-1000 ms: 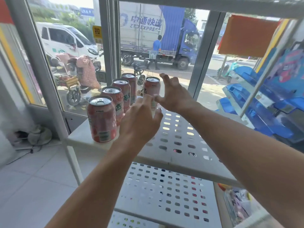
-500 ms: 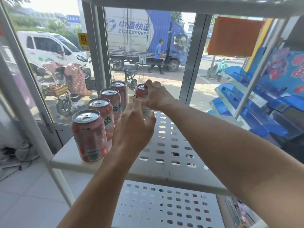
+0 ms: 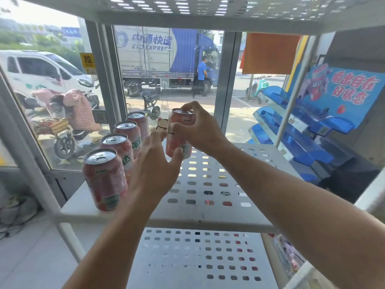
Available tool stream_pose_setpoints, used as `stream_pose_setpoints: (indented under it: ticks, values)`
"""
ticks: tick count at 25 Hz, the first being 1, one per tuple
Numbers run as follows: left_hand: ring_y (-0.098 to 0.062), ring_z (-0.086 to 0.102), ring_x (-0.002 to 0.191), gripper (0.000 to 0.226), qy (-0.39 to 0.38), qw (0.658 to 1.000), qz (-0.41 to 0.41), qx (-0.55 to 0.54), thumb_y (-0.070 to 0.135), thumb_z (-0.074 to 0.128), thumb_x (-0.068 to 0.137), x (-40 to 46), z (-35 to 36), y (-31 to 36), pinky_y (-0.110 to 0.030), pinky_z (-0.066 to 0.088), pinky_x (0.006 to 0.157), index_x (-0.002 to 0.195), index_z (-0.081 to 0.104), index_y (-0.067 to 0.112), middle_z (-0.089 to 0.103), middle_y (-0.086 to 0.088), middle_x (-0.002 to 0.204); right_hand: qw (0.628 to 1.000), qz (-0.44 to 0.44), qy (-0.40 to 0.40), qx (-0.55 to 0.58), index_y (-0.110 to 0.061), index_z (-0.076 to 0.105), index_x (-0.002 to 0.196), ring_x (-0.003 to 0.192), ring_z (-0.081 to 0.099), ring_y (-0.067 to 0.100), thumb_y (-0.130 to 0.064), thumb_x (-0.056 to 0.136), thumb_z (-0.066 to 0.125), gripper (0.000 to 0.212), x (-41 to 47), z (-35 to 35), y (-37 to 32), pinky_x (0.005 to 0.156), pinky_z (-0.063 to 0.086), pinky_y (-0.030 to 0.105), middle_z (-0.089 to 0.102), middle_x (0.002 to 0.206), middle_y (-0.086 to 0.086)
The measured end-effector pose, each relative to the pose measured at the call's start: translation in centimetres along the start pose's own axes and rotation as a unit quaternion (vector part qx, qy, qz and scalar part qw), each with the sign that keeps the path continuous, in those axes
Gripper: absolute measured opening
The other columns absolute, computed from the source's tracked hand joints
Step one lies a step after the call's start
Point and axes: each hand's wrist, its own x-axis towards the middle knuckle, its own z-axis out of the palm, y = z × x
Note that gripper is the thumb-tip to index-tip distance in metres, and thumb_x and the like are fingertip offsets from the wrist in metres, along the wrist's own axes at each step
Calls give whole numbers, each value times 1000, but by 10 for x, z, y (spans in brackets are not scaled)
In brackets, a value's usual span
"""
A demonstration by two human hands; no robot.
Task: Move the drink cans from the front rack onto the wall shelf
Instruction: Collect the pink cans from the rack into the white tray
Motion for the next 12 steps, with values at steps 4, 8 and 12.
stream_pose_setpoints:
  ticks: [4,8,12]
  values:
    - [-14,56,118,72,-60,995,34,-66,60,63,79,-10,-10,11,-38,48,92,136,41,23,57,3,131,999,-12,-1,36,-32,57,112,88,69,-1,-32,79,73,36,-43,-34,-27,75,55,21,71,97,-14]
    - [-6,68,97,72,-175,967,18,-184,67,72,67,-29,-24,26,-42,56,84,125,46,33,72,11,103,998,-21,2,60,-32,57,112,83,68,-4,-26,81,70,34,-88,-60,-40,73,57,22,69,92,-18]
    - [-10,71,75,41,-210,951,45,-222,28,80,76,-58,-27,43,-35,56,71,105,51,31,74,7,83,998,-2,14,63,-34,47,125,93,65,-2,-31,81,69,49,-133,-71,-36,81,55,25,67,104,-11]
